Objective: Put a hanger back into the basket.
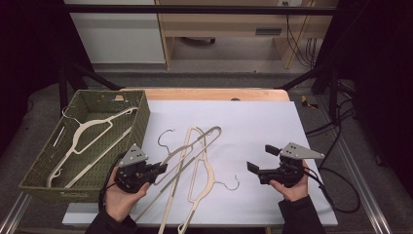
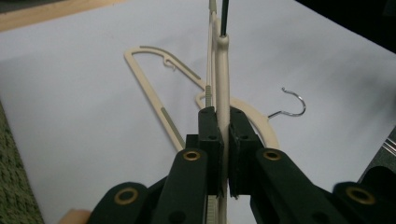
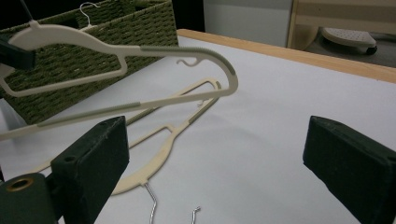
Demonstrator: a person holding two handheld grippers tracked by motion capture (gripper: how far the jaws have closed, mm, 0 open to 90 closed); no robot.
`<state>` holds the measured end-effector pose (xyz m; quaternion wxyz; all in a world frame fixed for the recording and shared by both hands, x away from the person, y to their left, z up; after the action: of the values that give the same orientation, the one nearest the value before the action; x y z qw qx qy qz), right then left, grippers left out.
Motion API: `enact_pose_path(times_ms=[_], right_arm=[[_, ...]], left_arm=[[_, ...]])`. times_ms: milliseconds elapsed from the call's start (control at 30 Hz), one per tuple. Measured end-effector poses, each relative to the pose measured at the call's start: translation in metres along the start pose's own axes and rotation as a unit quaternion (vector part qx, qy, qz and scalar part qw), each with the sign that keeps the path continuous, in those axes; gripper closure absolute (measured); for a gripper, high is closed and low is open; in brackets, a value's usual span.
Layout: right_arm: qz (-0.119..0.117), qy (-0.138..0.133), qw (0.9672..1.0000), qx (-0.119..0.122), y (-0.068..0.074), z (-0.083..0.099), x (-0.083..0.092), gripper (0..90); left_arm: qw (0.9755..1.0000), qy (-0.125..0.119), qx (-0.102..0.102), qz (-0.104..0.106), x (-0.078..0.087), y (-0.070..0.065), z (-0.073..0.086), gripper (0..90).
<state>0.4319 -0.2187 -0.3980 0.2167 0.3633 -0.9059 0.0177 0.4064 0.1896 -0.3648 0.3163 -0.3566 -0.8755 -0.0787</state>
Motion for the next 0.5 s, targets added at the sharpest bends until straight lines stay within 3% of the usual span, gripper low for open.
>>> enact_pose_path(times_ms=[300,500], right_arm=[[0.006,-0.001,1.0000,-0.005,-0.001,-0.001,0.002,6.7],[0.008,-0.001,1.0000,-0.004,-0.001,-0.001,0.002,6.0]], left_arm=[[0.9982,-0.048,-0.030,0.017,0.034,0.002,-0.021,85.9],[0.9972,-0.060,-0.042,0.017,0.057,0.015,-0.036,85.9]])
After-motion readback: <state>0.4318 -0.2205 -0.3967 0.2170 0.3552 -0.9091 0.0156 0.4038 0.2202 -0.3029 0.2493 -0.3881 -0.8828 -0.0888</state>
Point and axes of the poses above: each handheld gripper's, and its own axes: x roughly backward along the jaws, z roughly out of its underside, y roughly to its left, the point moved 1 cm from there along -x, roughly forward along the jaws, and after that the axes turned 3 degrees about y, right-handed, at the moved point
